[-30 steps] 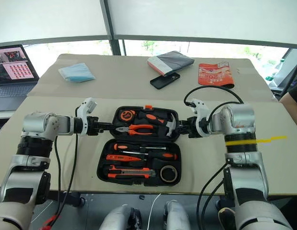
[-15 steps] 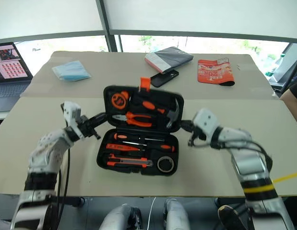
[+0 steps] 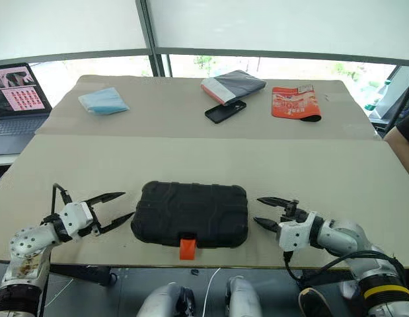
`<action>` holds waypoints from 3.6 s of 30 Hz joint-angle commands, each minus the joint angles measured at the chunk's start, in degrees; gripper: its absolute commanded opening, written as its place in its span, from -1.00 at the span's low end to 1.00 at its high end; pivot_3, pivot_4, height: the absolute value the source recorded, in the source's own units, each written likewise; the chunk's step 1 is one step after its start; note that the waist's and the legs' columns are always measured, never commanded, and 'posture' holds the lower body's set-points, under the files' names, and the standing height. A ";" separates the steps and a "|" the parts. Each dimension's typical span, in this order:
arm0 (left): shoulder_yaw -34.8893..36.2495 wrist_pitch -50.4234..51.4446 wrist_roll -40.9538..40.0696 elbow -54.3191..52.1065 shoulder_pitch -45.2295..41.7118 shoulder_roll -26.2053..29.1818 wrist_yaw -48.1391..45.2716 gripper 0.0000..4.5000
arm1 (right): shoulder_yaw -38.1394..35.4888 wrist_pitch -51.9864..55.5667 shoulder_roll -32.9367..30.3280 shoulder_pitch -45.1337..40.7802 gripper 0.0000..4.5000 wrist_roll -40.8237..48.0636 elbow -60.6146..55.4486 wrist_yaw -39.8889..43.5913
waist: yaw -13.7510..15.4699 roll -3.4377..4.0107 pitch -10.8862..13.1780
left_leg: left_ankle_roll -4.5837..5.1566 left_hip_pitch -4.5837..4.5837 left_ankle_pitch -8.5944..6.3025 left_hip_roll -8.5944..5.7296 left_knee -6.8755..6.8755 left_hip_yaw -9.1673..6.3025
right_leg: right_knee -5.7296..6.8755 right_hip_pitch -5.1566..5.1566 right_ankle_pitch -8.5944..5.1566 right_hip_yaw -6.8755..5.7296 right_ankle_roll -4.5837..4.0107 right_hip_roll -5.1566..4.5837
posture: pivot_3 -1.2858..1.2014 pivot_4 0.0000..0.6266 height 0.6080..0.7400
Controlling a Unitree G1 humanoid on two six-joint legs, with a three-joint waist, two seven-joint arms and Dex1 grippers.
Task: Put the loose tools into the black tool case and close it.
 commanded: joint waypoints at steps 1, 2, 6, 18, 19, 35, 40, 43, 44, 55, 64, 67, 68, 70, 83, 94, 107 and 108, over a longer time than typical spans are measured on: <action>1.94 6.50 -2.46 1.09 -3.09 1.84 2.56 0.48 | -2.59 13.11 -3.95 8.94 0.43 16.19 -8.39 7.40 | 0.56 0.00 0.00 | 0.03 -0.01 0.00 0.00 -0.02 -0.02 | -0.01 0.01 0.01 -0.01 0.02 0.01 | 0.03 -0.52 1.00; 1.10 8.54 -2.62 0.66 -4.22 1.60 2.67 0.48 | -3.02 18.85 -4.91 11.89 0.30 22.28 -12.20 9.81 | 1.12 0.01 0.00 | 0.07 -0.03 -0.01 0.00 -0.03 -0.07 | -0.01 0.01 0.07 -0.03 0.11 0.01 | 0.03 -0.52 1.00; -2.42 13.15 -1.02 -0.22 -9.16 0.22 3.41 0.14 | -5.57 31.55 -7.99 19.77 -0.28 33.98 -24.72 14.64 | 1.25 0.00 0.00 | 0.69 -0.13 0.15 0.00 0.03 -0.14 | -0.10 0.06 0.12 -0.09 0.13 0.02 | 0.03 -0.52 1.00; -14.05 16.22 4.97 22.33 -33.22 -3.88 -7.84 -0.97 | 1.97 53.82 -5.50 17.95 -1.00 30.02 -41.14 16.22 | 0.97 -0.30 0.05 | 0.90 -0.25 0.00 0.03 0.20 -0.15 | -0.07 -0.06 0.23 -0.21 0.21 0.30 | 0.03 -0.52 1.00; -14.56 15.13 5.32 23.67 -33.63 -4.07 -9.35 -0.97 | 2.69 54.70 -4.81 17.16 -1.00 29.42 -41.53 16.45 | 0.94 -0.30 0.04 | 0.87 -0.27 0.06 0.02 0.21 -0.15 | -0.05 -0.09 0.24 -0.20 0.20 0.34 | 0.03 -0.52 1.00; -8.40 21.42 1.37 14.56 -25.10 -3.36 -8.64 -0.97 | 4.79 55.53 15.30 -5.96 -1.00 18.22 -20.85 7.78 | -0.53 -0.60 0.15 | 0.71 -0.48 0.15 0.17 0.60 -0.17 | 0.05 -0.17 0.32 -0.15 0.05 0.38 | 0.03 -0.52 1.00; -4.26 27.53 -2.38 6.79 -22.49 -2.64 -3.93 -0.97 | 3.24 53.77 15.79 -8.74 -1.00 17.67 -16.93 8.49 | -0.22 -0.59 0.16 | 0.62 -0.55 0.21 0.17 0.58 -0.14 | 0.09 -0.23 0.28 -0.19 -0.06 0.50 | 0.03 -0.52 1.00; -2.26 32.14 -5.62 2.79 -25.28 -1.55 -3.21 -0.97 | 1.37 53.68 13.64 -6.77 -1.00 19.13 -18.41 10.70 | -0.02 -0.59 0.16 | 0.62 -0.64 0.21 0.14 0.58 -0.15 | 0.07 -0.24 0.27 -0.26 -0.07 0.51 | 0.03 -0.52 1.00; -2.22 33.71 -6.89 1.30 -26.83 -1.49 -3.84 -0.97 | 0.49 53.75 12.75 -5.46 -1.00 20.11 -19.46 11.72 | 0.27 -0.59 0.16 | 0.62 -0.64 0.21 0.11 0.58 -0.15 | 0.07 -0.23 0.27 -0.26 -0.06 0.48 | 0.03 -0.52 1.00; -17.09 41.96 -2.16 -10.25 -26.72 -2.84 -7.80 -0.97 | -5.84 54.49 14.43 3.70 -1.00 26.35 -29.54 10.15 | -0.14 -0.50 0.11 | 0.51 -0.39 0.27 0.08 0.53 -0.13 | 0.13 -0.09 0.31 -0.09 0.03 0.64 | 0.03 -0.52 1.00; -23.11 47.40 1.92 -8.87 -25.68 -6.70 -3.67 -0.97 | -9.97 60.46 12.73 16.12 -1.00 34.58 -44.39 11.74 | 1.09 0.02 -0.26 | 0.65 -0.18 0.16 0.02 0.45 -0.15 | 0.09 0.09 0.30 0.00 0.03 0.46 | 0.03 -0.52 1.00; -24.81 47.34 3.22 -8.78 -24.75 -6.61 -3.77 -0.97 | -9.20 63.11 11.19 18.54 -1.00 36.63 -49.32 12.56 | 1.17 0.37 -0.62 | 0.73 -0.15 0.04 0.02 0.45 -0.16 | 0.00 0.14 0.29 0.00 0.04 0.44 | 0.03 -0.52 1.00; -25.02 47.50 3.07 -8.70 -24.70 -6.86 -3.96 -0.97 | -8.15 64.32 10.82 18.51 -1.00 36.99 -50.36 12.72 | 1.18 0.44 -0.76 | 0.76 -0.10 0.02 0.02 0.44 -0.17 | -0.01 0.17 0.28 0.00 0.04 0.45 | 0.03 -0.52 1.00; -25.62 47.34 3.40 -8.80 -24.56 -6.90 -4.37 -0.97 | -6.13 65.80 10.57 18.04 -1.00 36.81 -51.58 12.73 | 1.16 0.47 -1.00 | 0.87 -0.06 -0.04 0.02 0.42 -0.16 | -0.02 0.20 0.28 0.00 0.04 0.46 | 0.03 -0.52 1.00; -26.04 47.74 3.84 -11.51 -21.94 -5.83 -4.40 -0.97 | 4.80 68.86 15.27 8.54 -1.00 32.07 -45.21 10.77 | 1.16 0.28 -1.39 | 0.80 0.12 -0.40 0.03 0.31 -0.22 | -0.14 0.40 0.07 -0.03 -0.26 0.40 | 0.03 -0.52 1.00; -25.98 47.70 3.76 -12.82 -21.08 -5.50 -3.68 -0.97 | 10.74 71.25 17.25 4.96 -1.00 29.28 -41.64 10.66 | 1.15 0.26 -1.40 | 0.79 0.12 -0.40 0.03 0.21 -0.22 | -0.17 0.38 0.07 -0.04 -0.26 0.29 | 0.03 -0.52 1.00; -26.07 47.75 3.57 -12.78 -20.95 -5.46 -3.78 -0.97 | 11.24 68.50 22.59 2.83 -1.00 28.17 -36.85 10.20 | 1.15 0.25 -1.41 | 0.61 0.13 -0.32 0.04 0.04 -0.22 | -0.22 0.31 0.06 -0.06 -0.24 0.29 | 0.03 -0.52 1.00; -26.12 47.66 3.63 -12.65 -21.02 -5.44 -3.85 -0.97 | 11.04 67.98 22.93 2.53 -1.00 27.86 -36.35 10.02 | 1.15 0.24 -1.41 | 0.60 0.13 -0.32 0.04 0.03 -0.22 | -0.21 0.31 0.06 -0.06 -0.24 0.29 | 0.03 -0.52 1.00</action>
